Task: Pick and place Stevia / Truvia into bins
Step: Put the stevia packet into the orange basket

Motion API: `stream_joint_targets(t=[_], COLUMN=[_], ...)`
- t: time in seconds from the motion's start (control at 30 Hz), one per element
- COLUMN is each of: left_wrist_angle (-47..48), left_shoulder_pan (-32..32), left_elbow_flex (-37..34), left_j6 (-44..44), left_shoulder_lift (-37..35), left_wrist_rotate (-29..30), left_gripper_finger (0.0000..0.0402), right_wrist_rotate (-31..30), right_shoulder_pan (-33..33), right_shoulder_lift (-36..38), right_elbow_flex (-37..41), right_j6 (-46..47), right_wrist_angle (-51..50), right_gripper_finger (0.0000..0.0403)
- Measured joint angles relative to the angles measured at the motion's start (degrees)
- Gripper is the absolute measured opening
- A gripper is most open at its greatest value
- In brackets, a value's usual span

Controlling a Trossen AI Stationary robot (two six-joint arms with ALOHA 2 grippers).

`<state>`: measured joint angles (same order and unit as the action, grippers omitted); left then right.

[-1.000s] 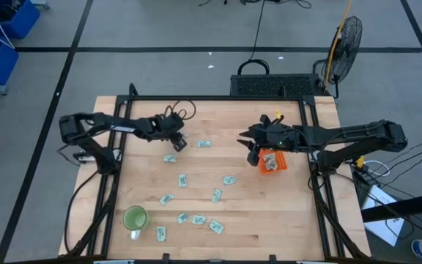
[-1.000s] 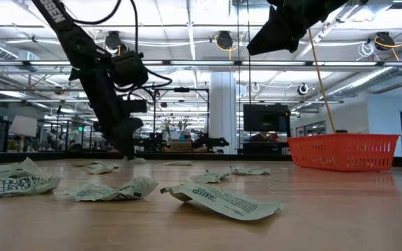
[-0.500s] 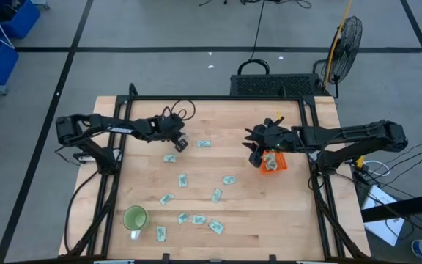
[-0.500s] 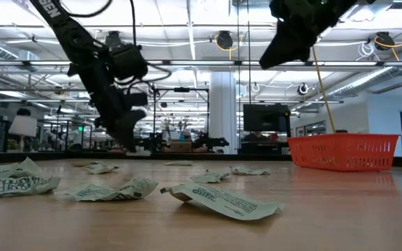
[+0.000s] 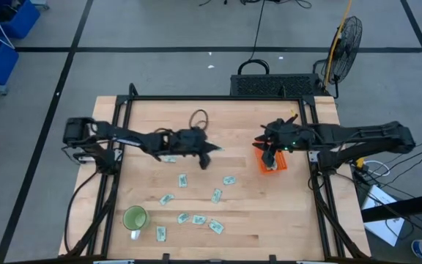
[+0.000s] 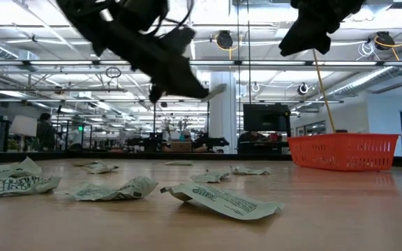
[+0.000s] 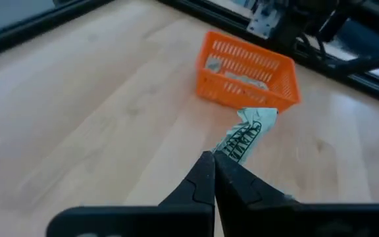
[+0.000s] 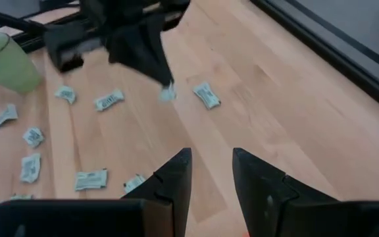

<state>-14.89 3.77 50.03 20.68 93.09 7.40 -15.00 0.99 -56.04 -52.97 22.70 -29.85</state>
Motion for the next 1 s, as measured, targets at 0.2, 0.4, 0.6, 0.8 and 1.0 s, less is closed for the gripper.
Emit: stream_joint_targets(t=[0.2,0.4,0.6,0.8,1.0], left_wrist_angle=[0.5,5.2,10.6,10.3,14.3], left_shoulder_pan=[-2.5,-2.4,0.1,2.4,2.9], left_elbow_flex=[16.9,35.0,49.1,53.7,54.0], left_j6=[-12.2,-16.0,-14.0,-12.6,-14.9], left_shoulder_lift=[13.6,26.1,37.9,43.3,43.8], left_wrist_rotate=[0.0,-0.1,1.7,1.8,2.1], left_gripper_finger=[0.0003,0.0004,0.0006,0.0003,0.0036], right_wrist_rotate=[0.2,-7.9,-13.0,-11.8,-11.8], right_shoulder_pan=[0.0,-0.2,-0.3,-0.3,-0.2], right_shoulder_lift=[2.3,5.8,9.0,12.0,12.5], right_elbow_flex=[0.0,0.0,3.7,4.3,5.4], right_j6=[0.2,-3.0,-3.9,-6.1,-6.3], right_wrist_angle=[-1.1,-1.4,-1.7,-1.3,-1.5], right_gripper_finger=[0.0102,0.0102,0.0102,0.0102,0.0102])
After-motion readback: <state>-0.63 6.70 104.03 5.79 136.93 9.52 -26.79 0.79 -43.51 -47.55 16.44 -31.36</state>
